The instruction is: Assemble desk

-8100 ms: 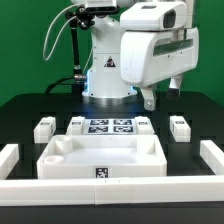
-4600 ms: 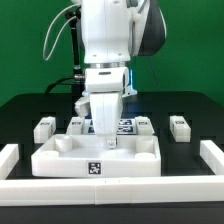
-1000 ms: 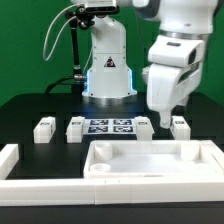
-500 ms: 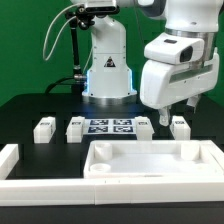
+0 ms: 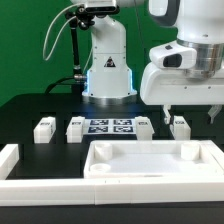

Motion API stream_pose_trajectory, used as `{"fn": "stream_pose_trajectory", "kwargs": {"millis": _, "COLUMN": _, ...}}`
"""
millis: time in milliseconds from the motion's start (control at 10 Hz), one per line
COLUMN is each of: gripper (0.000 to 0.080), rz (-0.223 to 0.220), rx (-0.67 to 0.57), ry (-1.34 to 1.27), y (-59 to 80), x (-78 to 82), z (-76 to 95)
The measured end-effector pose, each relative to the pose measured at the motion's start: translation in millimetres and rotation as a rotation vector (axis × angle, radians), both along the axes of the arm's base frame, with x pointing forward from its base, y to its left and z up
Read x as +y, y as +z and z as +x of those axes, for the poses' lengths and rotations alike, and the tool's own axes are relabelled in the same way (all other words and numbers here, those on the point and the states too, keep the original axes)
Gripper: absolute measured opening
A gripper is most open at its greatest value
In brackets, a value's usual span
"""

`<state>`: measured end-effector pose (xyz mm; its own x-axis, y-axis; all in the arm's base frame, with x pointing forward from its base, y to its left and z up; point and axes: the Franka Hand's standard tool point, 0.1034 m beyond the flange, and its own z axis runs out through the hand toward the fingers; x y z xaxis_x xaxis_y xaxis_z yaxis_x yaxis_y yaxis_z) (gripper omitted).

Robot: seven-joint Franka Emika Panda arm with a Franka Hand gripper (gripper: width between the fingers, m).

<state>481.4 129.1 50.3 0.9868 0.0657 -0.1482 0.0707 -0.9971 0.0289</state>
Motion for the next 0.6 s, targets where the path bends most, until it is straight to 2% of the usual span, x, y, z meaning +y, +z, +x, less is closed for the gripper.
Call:
{"fn": "stream_pose_trajectory", "kwargs": {"millis": 200, "gripper": 0.0649, "rz": -0.002, "rx": 0.022, "ry": -0.002, "y": -0.6, "x": -0.3, "z": -1.7}}
{"fn": "stream_pose_trajectory", "kwargs": {"millis": 300, "gripper": 0.0649, "rz": 0.027, "rx": 0.132, "ry": -0.034, "y": -4.2, "x": -2.5, "z": -14.2}}
{"fn": "stream_pose_trajectory", "kwargs": {"millis": 400, "gripper": 0.0649, "rz": 0.029, "rx": 0.285, "ry": -0.050, "y": -5.3, "x": -3.3, "z": -21.1}}
{"fn": "stream_pose_trajectory", "kwargs": {"millis": 500, "gripper": 0.0649, "rz": 0.038, "rx": 0.390, "ry": -0.059, "y": -5.6, "x": -1.4, "z": -14.9}}
{"fn": "stream_pose_trajectory", "kwargs": {"millis": 600, "gripper": 0.0649, "rz": 0.046, "rx": 0.423, "ry": -0.073, "y": -4.4, "x": -0.9, "z": -8.3}}
